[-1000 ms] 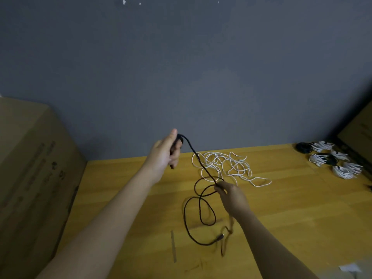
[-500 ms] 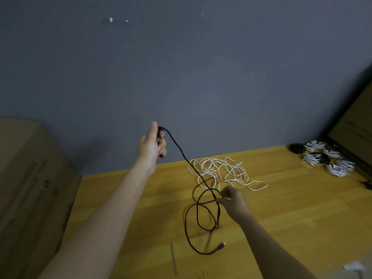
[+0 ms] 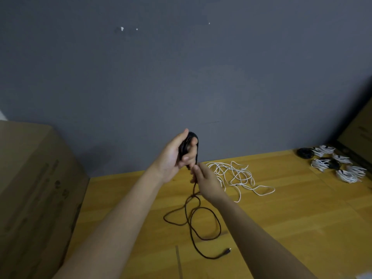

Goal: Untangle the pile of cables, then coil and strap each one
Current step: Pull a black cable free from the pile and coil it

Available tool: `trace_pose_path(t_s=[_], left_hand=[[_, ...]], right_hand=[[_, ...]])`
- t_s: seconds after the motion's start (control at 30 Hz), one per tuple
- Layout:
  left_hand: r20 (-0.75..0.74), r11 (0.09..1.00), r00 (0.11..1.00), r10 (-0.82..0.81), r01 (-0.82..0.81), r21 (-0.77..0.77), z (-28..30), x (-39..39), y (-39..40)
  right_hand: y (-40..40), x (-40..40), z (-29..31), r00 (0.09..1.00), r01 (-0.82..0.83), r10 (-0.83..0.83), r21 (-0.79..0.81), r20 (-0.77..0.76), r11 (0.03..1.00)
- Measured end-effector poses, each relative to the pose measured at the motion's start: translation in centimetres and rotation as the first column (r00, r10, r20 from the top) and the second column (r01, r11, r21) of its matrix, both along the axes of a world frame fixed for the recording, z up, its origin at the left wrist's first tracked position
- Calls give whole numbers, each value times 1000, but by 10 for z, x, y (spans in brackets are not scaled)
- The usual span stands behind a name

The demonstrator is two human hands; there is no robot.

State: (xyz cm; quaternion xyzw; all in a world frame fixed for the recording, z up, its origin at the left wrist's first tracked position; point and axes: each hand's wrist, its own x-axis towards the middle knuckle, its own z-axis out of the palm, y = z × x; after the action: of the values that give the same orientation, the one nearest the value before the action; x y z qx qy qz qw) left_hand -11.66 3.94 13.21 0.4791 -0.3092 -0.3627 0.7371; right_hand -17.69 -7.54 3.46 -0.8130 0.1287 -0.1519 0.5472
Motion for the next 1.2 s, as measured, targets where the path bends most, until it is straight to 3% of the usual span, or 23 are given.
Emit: trace_pose_path(t_s=[0.07, 0.13, 0.17, 0.23, 0.3, 0.33, 0.37, 0.43, 0.53, 0.6, 0.67, 0.77, 0.9, 1.03, 1.13, 1.2], left_hand=[[12, 998, 1000, -24, 25, -61, 0, -4, -1], [74, 994, 991, 110, -109, -23, -6, -6, -10], [186, 972, 957, 221, -232, 39, -12, -5, -15], [558, 861, 767, 318, -480, 169, -28, -1, -20], [824, 729, 567, 21, -572, 375, -48, 9, -13], [847, 627, 507, -160, -610, 484, -58, 15, -5], [826, 534, 477, -299, -634, 559, -67, 21, 3], [751, 455, 458, -475, -603, 656, -81, 26, 16], [696, 506, 450, -560, -479, 717, -92, 16, 22], [641, 545, 566, -519, -358, 758, -94, 6, 23], [525, 627, 737, -425, -179, 758, -94, -1, 23], [301, 773, 911, -282, 30, 634, -87, -14, 20], [52, 910, 981, -189, 155, 384, -76, -31, 14], [-256, 985, 961, -104, 136, 109, -69, -35, 5], [-299, 998, 954, -27, 43, 48, -69, -33, -4], [-354, 1000, 935, 14, -21, -16, -69, -31, -9]], right_hand=[[7, 0, -2, 998, 66, -67, -108, -5, 992], [16, -3, -8, 999, -26, 5, -425, -49, 905], [21, -5, -13, 998, -67, 44, -582, -54, 810], [27, -14, -20, 992, -83, 129, -715, 10, 694], [26, -23, -23, 977, -111, 203, -645, 70, 756], [23, -27, -24, 975, -131, 210, -564, 78, 815], [18, -31, -27, 981, -129, 184, -485, 68, 865], [2, -40, -32, 996, -75, 92, -393, 23, 917], [-19, -49, -39, 999, -33, 34, -477, -6, 878], [-30, -53, -43, 999, 17, -30, -520, -18, 854], [-39, -56, -47, 994, 98, -106, -526, 16, 845], [-41, -61, -56, 973, 230, -189, -553, 132, 801], [-30, -62, -62, 975, 221, -188, -511, 116, 831], [-22, -57, -60, 987, 156, -155, -477, 41, 865], [-12, -59, -64, 988, 114, -145, -411, -44, 904], [-8, -65, -73, 991, 62, -110, -488, -72, 870]])
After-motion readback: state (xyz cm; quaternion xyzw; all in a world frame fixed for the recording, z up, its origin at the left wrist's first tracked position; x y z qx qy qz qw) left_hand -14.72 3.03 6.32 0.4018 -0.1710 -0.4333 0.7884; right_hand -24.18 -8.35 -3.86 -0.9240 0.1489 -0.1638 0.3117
